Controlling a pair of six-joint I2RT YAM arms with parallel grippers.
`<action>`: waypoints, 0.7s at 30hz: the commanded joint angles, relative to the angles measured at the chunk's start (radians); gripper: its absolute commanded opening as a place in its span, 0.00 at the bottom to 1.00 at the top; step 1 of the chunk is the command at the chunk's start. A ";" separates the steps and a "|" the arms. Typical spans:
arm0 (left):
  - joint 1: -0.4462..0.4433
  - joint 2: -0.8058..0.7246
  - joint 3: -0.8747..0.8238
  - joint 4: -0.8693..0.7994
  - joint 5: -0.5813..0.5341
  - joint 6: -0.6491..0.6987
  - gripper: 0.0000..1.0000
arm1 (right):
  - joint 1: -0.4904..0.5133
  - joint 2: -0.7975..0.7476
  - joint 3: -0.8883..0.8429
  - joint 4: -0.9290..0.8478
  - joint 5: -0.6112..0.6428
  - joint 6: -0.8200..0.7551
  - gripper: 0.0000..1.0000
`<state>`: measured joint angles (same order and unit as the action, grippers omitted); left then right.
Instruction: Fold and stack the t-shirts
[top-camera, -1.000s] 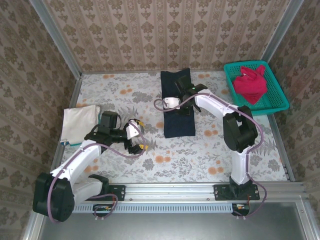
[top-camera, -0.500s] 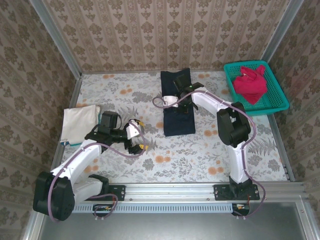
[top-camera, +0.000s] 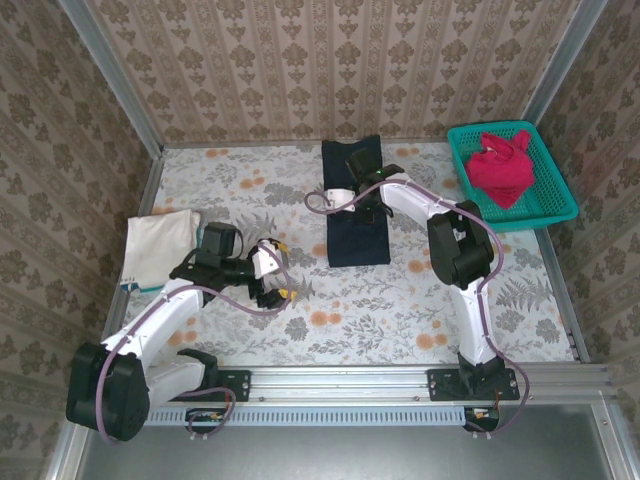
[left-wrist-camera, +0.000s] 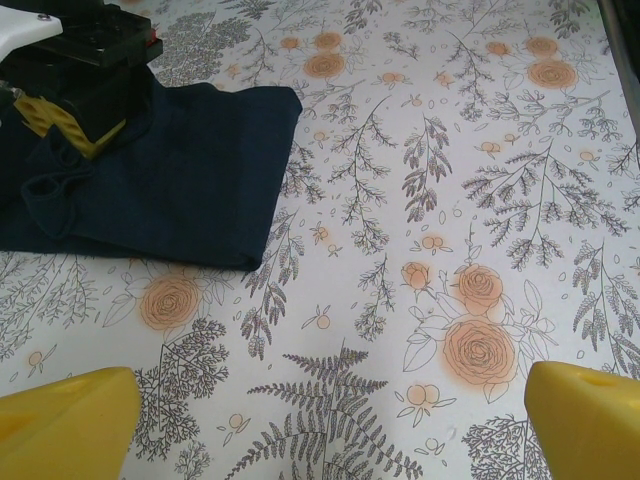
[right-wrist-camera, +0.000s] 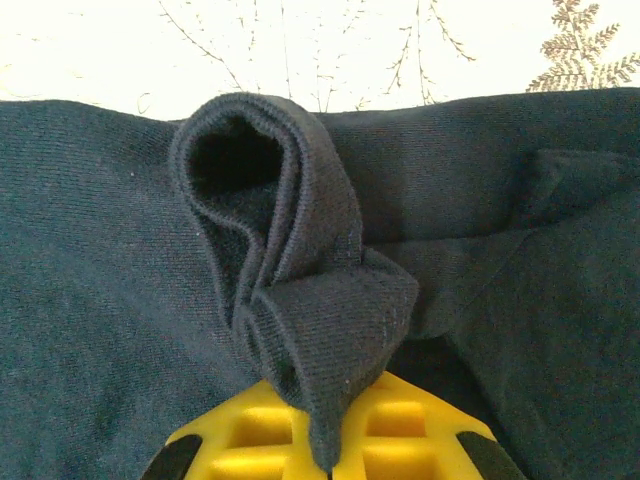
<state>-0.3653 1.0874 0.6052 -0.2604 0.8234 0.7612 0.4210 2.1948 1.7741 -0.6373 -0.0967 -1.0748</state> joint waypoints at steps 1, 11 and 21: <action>0.006 0.009 -0.001 -0.002 0.032 0.030 1.00 | -0.011 0.023 0.032 0.013 0.025 -0.002 0.02; 0.009 0.008 0.001 -0.005 0.037 0.030 1.00 | -0.012 -0.074 -0.067 0.244 0.051 0.076 0.82; 0.012 0.008 0.004 -0.003 0.046 0.030 1.00 | -0.016 -0.195 -0.277 0.426 0.106 0.136 0.93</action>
<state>-0.3584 1.0874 0.6052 -0.2604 0.8268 0.7612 0.4129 2.0190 1.5253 -0.2783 -0.0334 -0.9745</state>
